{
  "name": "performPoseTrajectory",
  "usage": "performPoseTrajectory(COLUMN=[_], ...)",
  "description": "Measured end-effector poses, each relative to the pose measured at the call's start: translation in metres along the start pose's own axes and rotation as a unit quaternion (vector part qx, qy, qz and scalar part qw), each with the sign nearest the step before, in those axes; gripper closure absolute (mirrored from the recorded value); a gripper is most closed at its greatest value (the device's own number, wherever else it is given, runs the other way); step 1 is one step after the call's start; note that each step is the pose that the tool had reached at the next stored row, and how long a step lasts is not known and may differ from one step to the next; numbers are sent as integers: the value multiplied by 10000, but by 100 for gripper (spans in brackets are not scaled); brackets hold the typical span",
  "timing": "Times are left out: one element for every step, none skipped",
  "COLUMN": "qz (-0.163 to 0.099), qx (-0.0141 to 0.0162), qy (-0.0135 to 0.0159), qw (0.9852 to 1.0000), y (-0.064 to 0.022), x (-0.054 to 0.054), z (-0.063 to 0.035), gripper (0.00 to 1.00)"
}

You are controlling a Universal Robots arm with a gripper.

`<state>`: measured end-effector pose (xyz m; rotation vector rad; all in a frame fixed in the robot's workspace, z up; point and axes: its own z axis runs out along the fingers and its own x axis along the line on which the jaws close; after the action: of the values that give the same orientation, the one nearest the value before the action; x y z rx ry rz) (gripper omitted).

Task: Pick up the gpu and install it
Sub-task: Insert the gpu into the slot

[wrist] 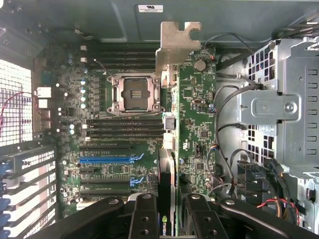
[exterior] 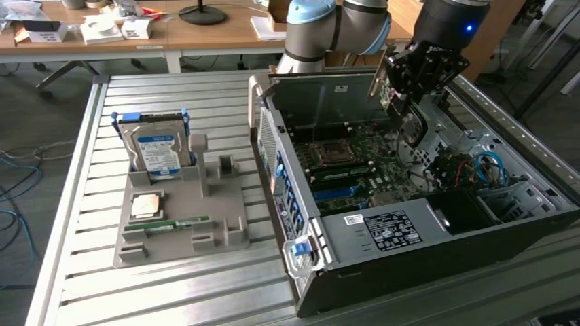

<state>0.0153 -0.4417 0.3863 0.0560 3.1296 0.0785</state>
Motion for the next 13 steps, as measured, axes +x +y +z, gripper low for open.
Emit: performPoseTrajectory(qz=[-23, -65, -127, -203, -288, -377, -468, -557, -652, -742, -831, -921, -1013], qx=[0, -1, -2, -2, -3, -3, -4, -4, -6, -7, -7, -8, -10], qy=[1, 3, 6, 10, 14, 19, 23, 28, 33, 37, 42, 46, 51], qw=[10000, 10000, 9999, 9998, 9996, 9993, 9989, 9984, 9979, 9972, 9965, 9957, 9948], y=[0, 0, 0, 0, 0, 0, 0, -1, 0, 0, 0, 0, 0], x=[0, 0, 0, 0, 0, 0, 0, 0, 0, 0, 0, 0, 0], z=[0, 0, 0, 0, 0, 0, 1, 1, 2, 3, 4, 5, 6], gripper=[74, 74, 74, 74, 74, 74, 74, 74, 74, 74, 74, 74, 74])
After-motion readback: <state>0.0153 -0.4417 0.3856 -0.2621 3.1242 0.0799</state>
